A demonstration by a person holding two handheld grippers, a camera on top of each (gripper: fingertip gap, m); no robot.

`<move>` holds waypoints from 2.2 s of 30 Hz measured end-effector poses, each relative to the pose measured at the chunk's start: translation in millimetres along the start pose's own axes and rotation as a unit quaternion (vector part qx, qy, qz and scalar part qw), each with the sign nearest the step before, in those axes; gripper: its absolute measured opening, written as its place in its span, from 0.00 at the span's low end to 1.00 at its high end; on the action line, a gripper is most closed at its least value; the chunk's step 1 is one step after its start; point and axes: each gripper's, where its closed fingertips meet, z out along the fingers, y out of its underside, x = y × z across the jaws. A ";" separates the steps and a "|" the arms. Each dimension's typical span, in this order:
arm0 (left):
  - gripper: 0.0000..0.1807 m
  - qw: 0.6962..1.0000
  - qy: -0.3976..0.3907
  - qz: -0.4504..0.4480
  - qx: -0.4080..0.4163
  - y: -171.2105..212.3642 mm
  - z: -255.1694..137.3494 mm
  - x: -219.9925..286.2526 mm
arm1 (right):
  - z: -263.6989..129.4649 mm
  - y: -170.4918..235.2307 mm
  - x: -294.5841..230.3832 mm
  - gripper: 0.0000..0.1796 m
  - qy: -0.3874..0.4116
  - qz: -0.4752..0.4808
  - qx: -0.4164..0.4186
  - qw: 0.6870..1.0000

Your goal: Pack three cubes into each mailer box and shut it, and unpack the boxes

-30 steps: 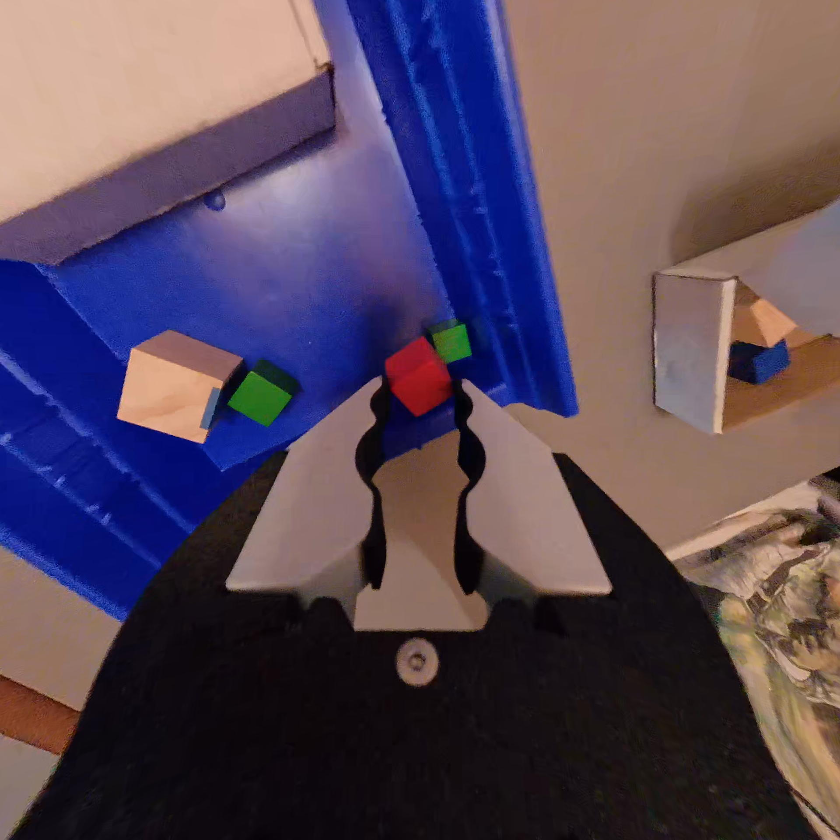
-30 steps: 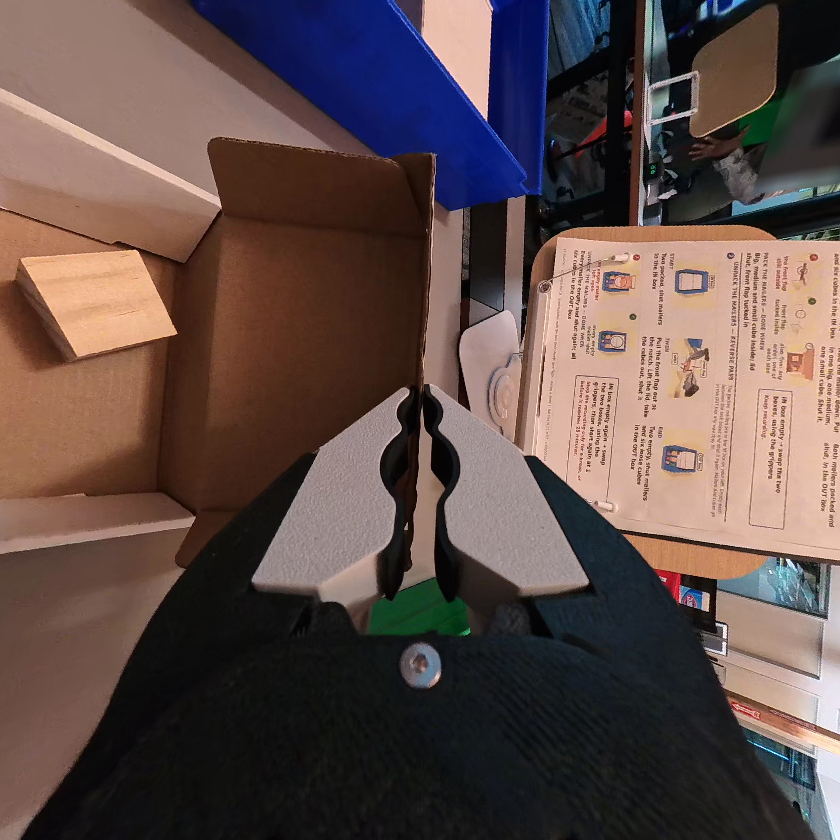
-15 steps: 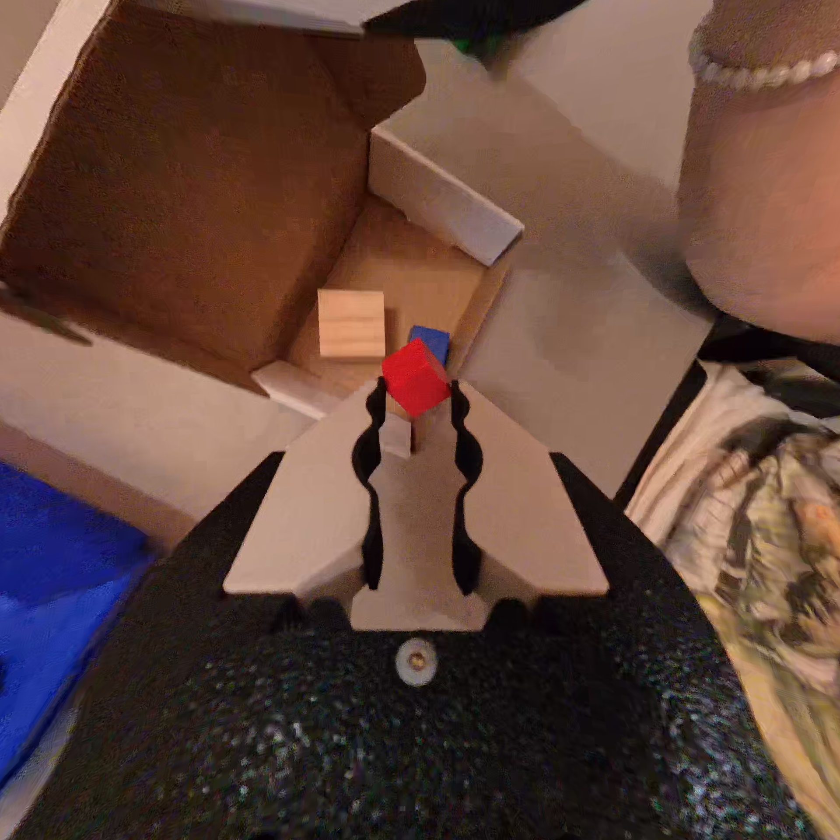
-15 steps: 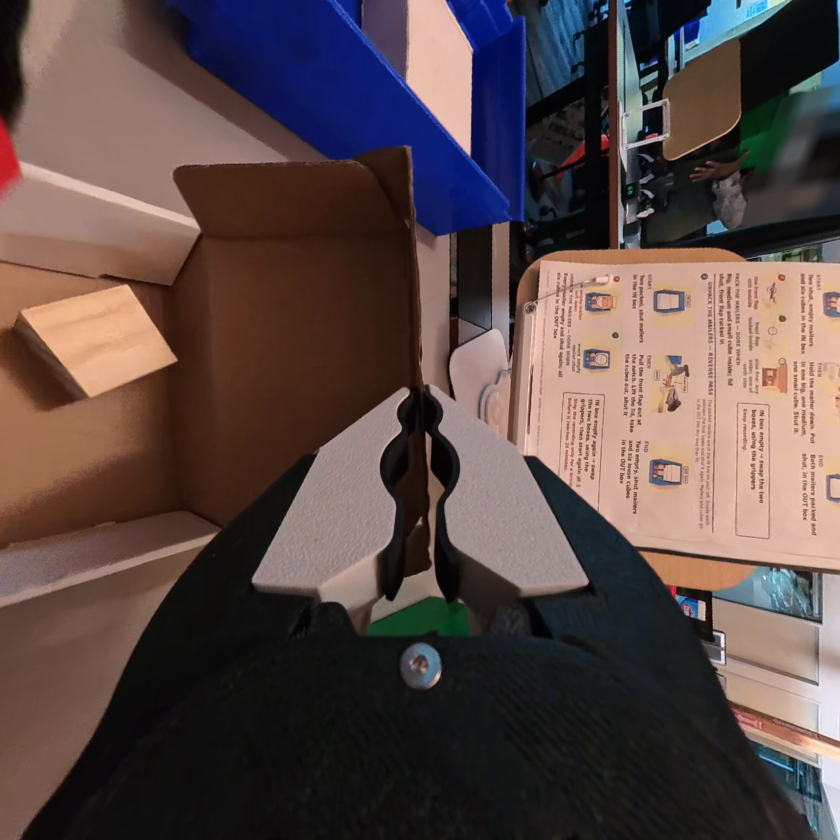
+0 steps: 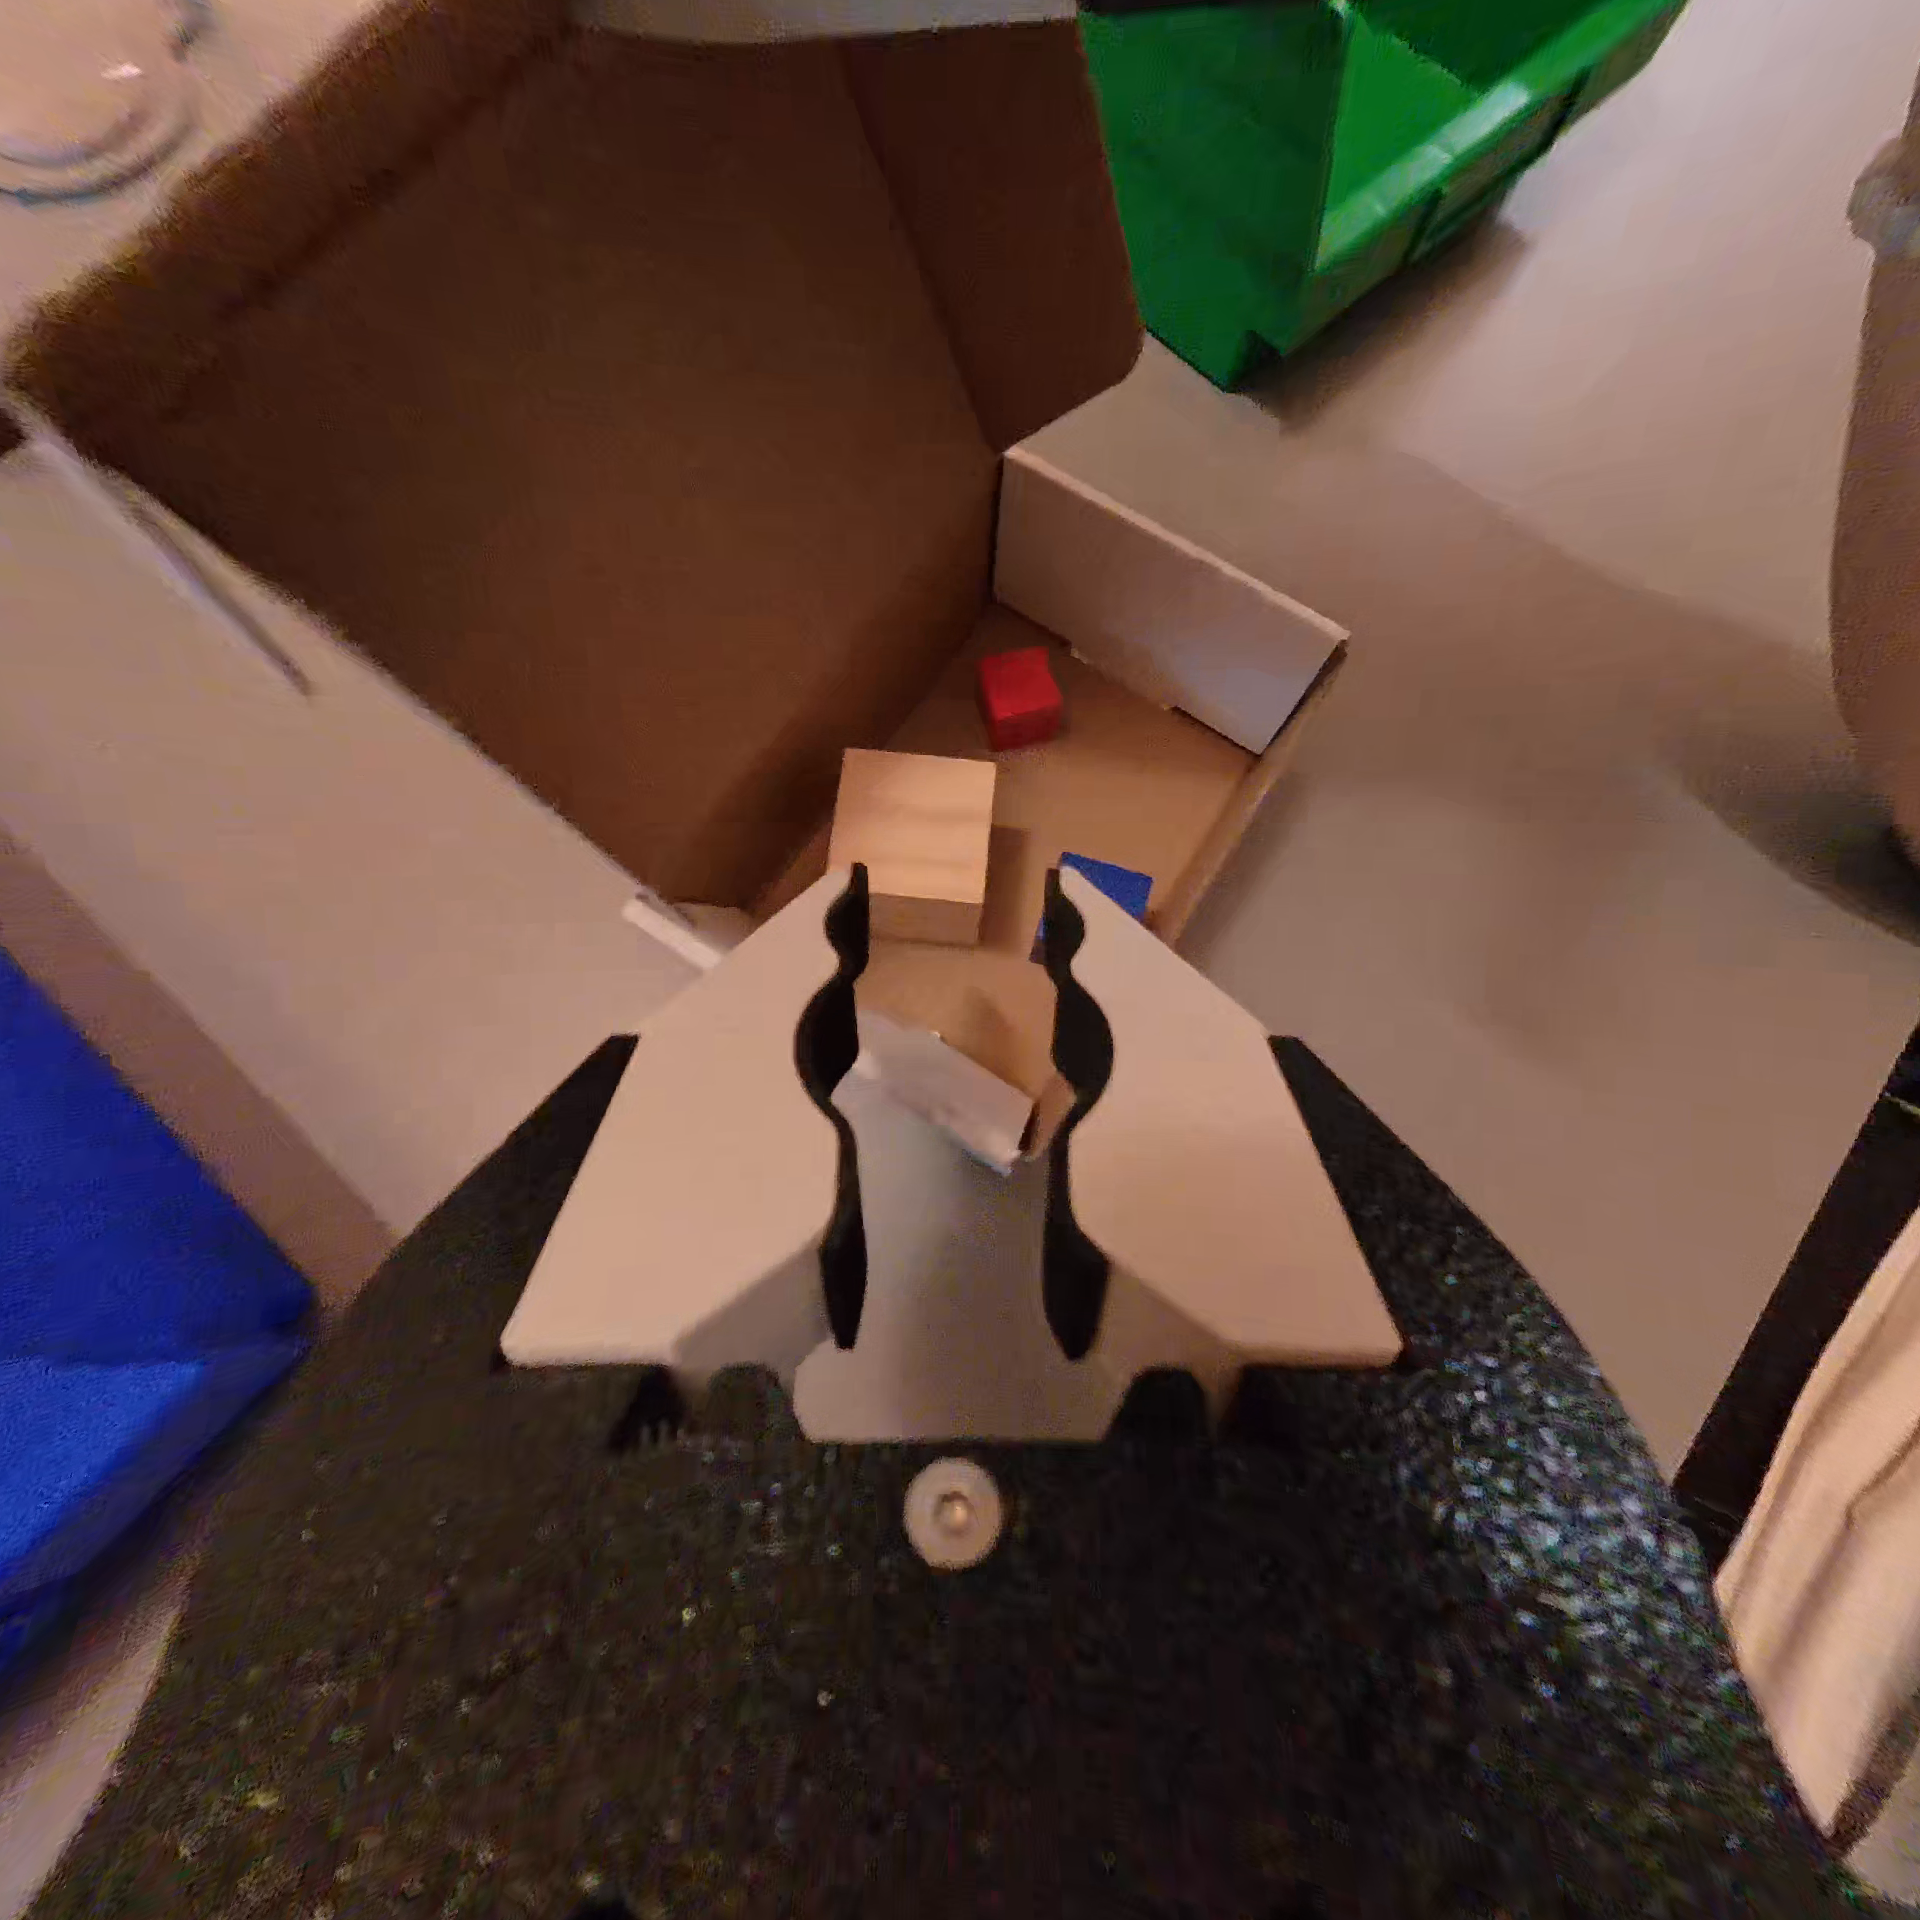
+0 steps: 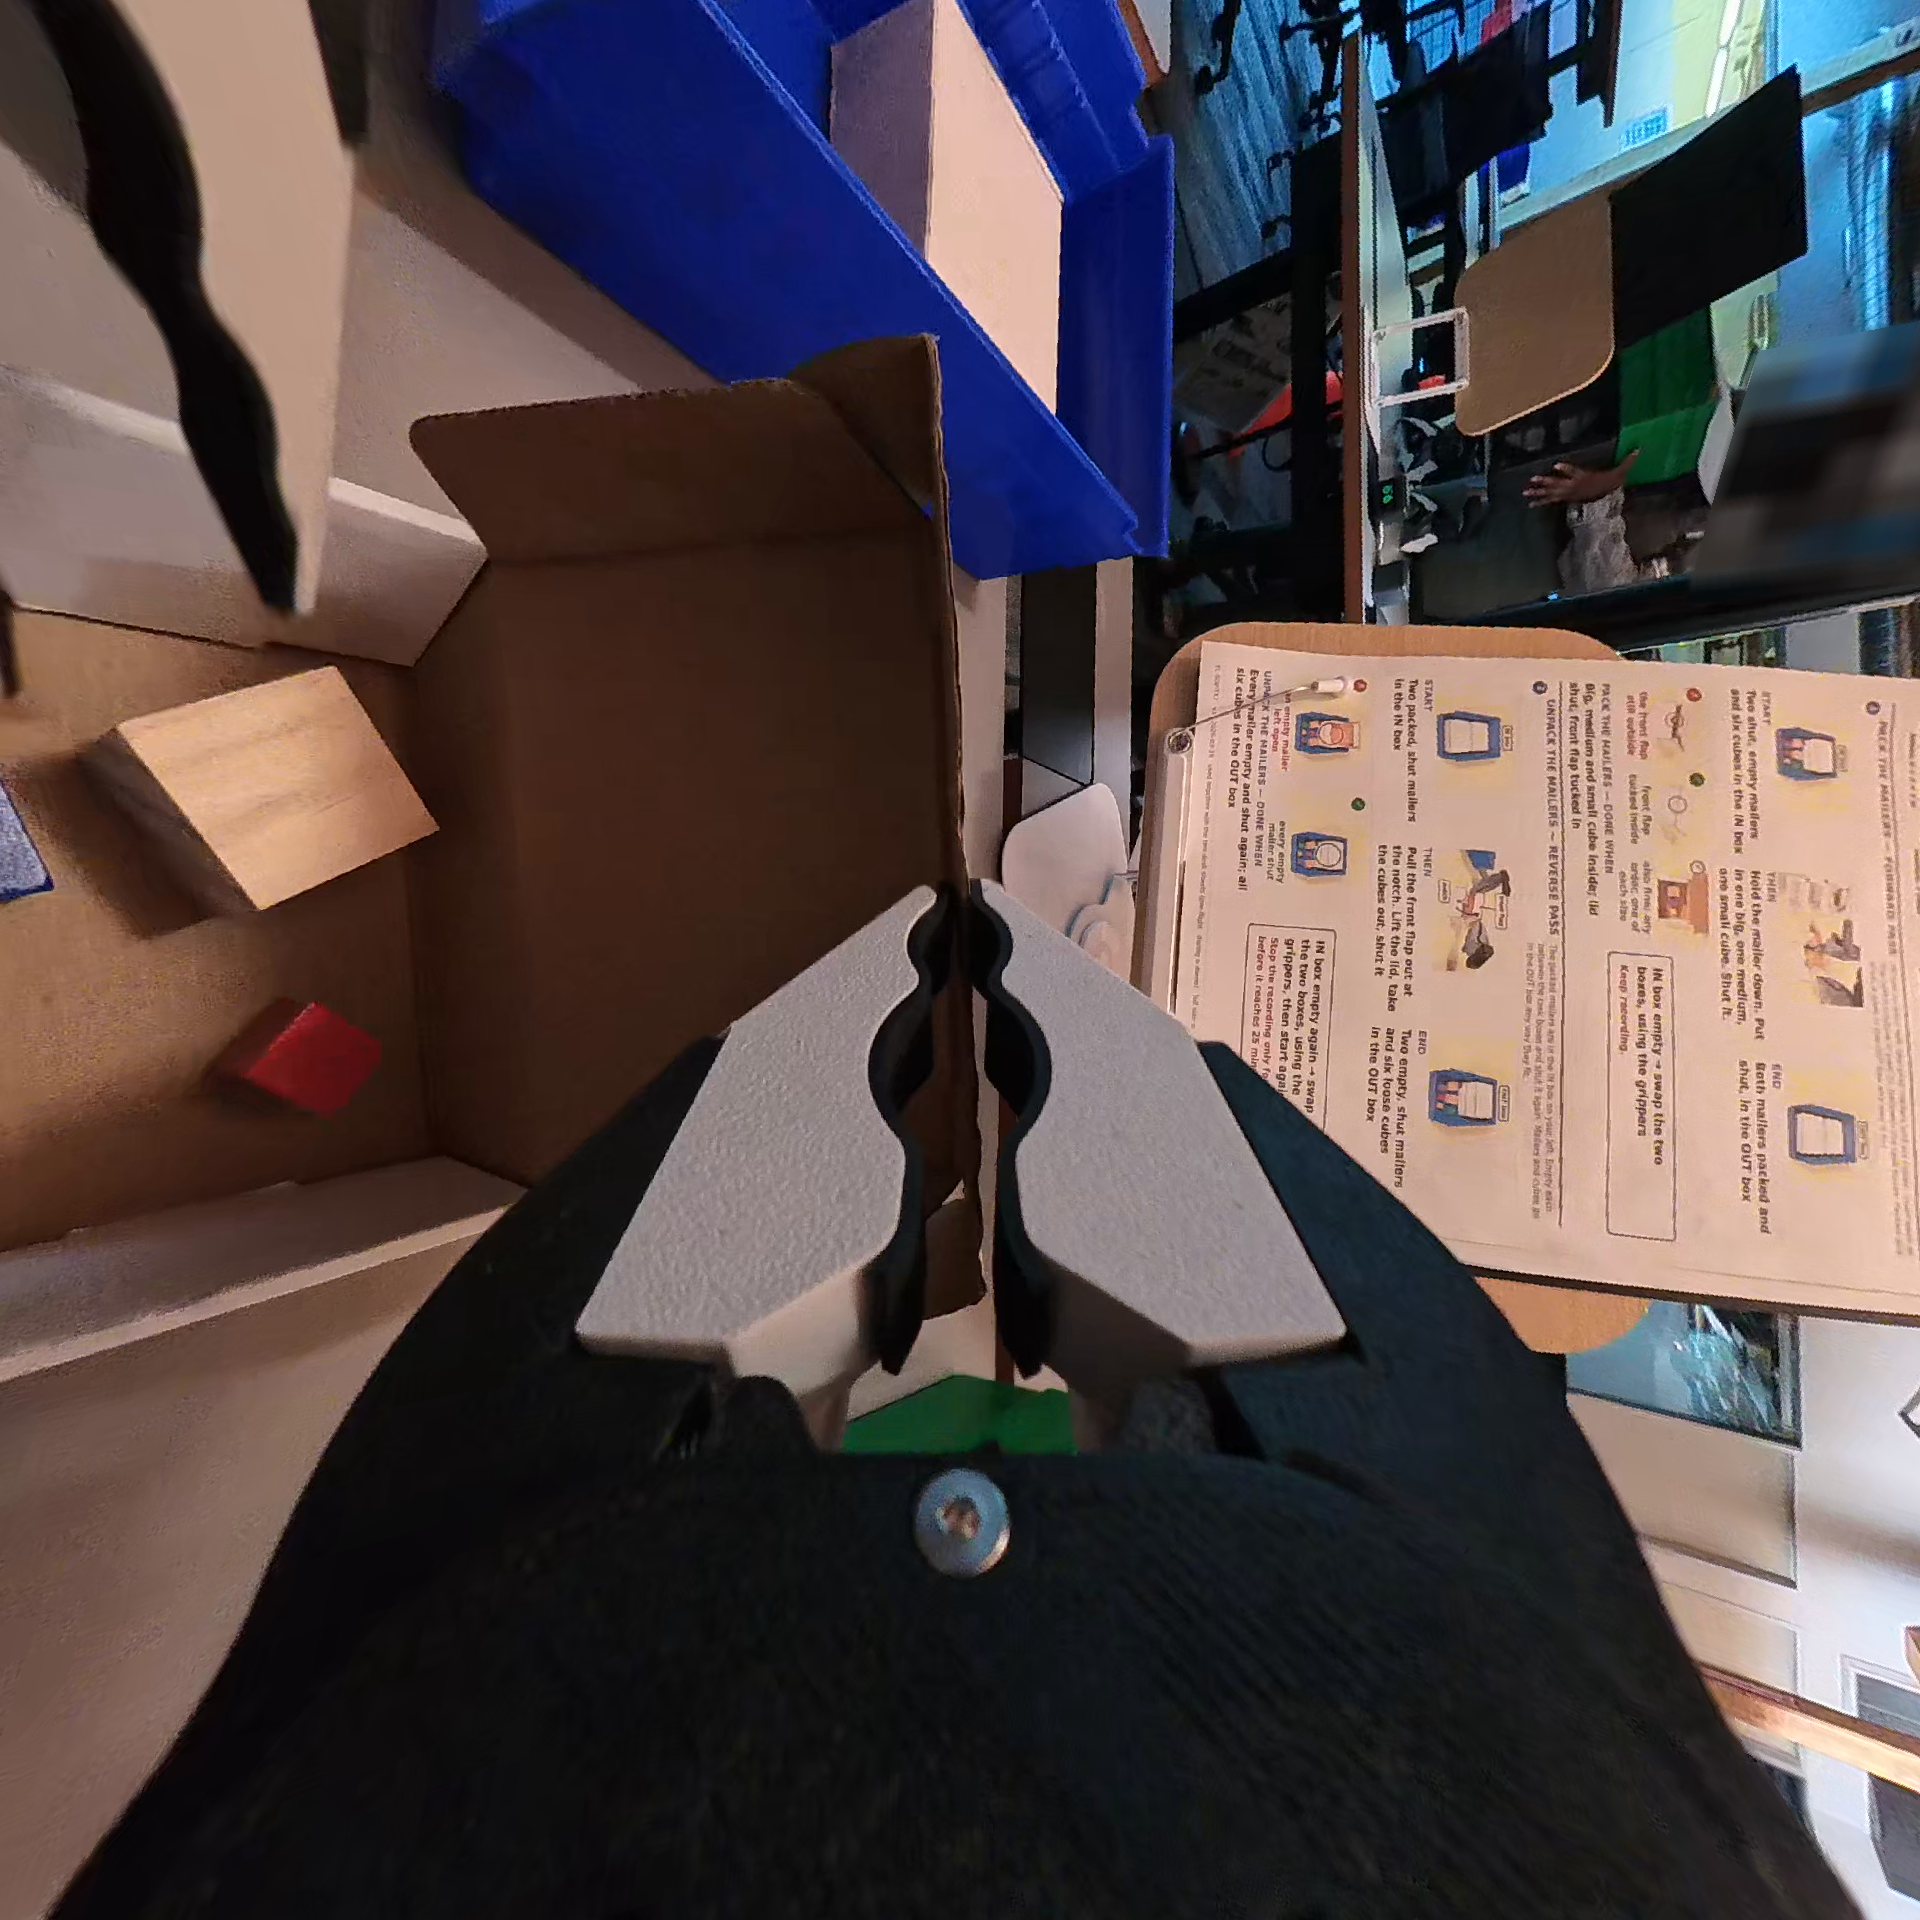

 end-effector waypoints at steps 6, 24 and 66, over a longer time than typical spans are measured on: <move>0.14 0.996 -0.056 -0.033 0.066 6.2 -37.5 -25.3 | -4.8 -2.0 -0.6 0.00 -0.002 0.001 0.004 1.000; 0.11 0.934 -0.284 -0.040 0.212 -47.5 -36.2 -69.6 | -60.9 70.5 -43.3 0.23 0.109 0.534 0.001 0.838; 0.06 0.943 -0.279 -0.011 0.178 36.9 -39.6 -2.9 | -87.9 7.8 -93.3 0.35 0.333 0.000 -0.065 0.941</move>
